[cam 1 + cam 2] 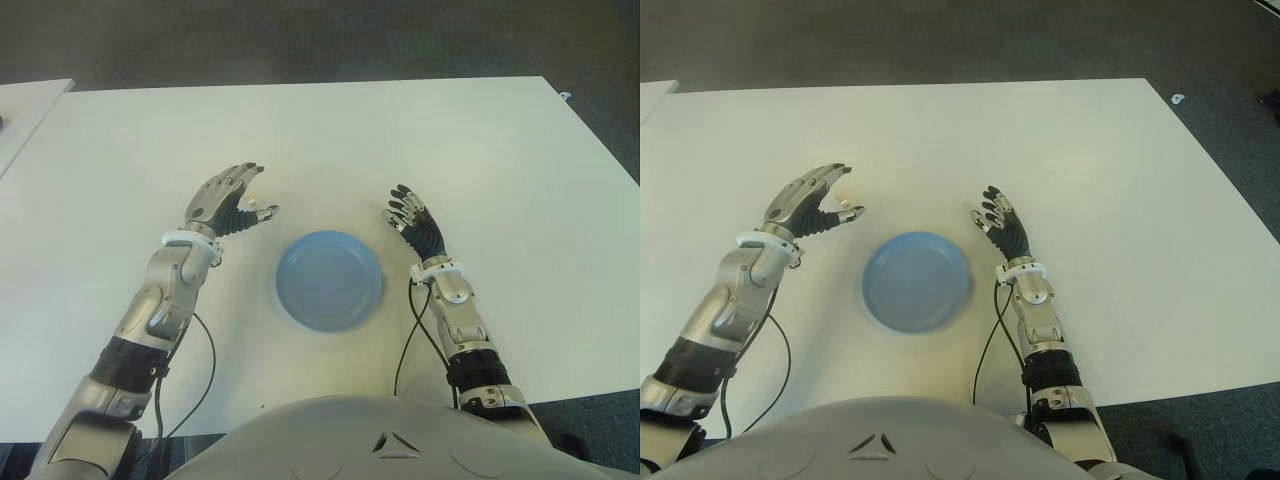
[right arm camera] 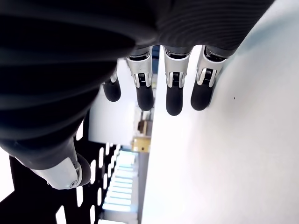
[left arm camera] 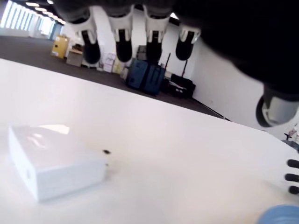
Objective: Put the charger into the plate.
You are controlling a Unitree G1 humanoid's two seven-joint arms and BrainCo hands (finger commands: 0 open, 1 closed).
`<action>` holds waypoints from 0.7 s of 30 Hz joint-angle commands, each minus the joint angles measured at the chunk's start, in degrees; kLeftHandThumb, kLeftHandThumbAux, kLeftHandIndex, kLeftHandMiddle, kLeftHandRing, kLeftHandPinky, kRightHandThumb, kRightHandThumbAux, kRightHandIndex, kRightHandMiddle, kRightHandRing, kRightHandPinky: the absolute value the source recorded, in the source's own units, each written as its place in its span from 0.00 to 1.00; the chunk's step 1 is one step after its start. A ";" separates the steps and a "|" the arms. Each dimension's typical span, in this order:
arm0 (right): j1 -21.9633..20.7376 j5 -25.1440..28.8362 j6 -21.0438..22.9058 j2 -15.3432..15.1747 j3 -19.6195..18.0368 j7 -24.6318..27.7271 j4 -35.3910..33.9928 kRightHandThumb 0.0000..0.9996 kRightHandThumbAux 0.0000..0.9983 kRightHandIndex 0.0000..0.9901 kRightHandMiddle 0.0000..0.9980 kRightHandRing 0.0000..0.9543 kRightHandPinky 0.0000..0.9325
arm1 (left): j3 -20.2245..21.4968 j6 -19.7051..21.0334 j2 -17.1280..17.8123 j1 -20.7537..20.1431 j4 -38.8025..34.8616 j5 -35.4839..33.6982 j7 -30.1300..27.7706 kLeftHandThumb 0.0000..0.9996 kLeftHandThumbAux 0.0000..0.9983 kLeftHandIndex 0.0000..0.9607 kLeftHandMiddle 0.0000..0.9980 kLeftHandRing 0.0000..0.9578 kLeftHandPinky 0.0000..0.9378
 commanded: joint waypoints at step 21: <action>0.05 0.19 1.19 -0.15 -0.33 0.44 1.42 0.19 0.66 0.00 0.14 0.14 0.12 | -2.54 -1.21 -0.92 -2.89 13.98 2.83 7.68 0.20 0.23 0.00 0.00 0.00 0.00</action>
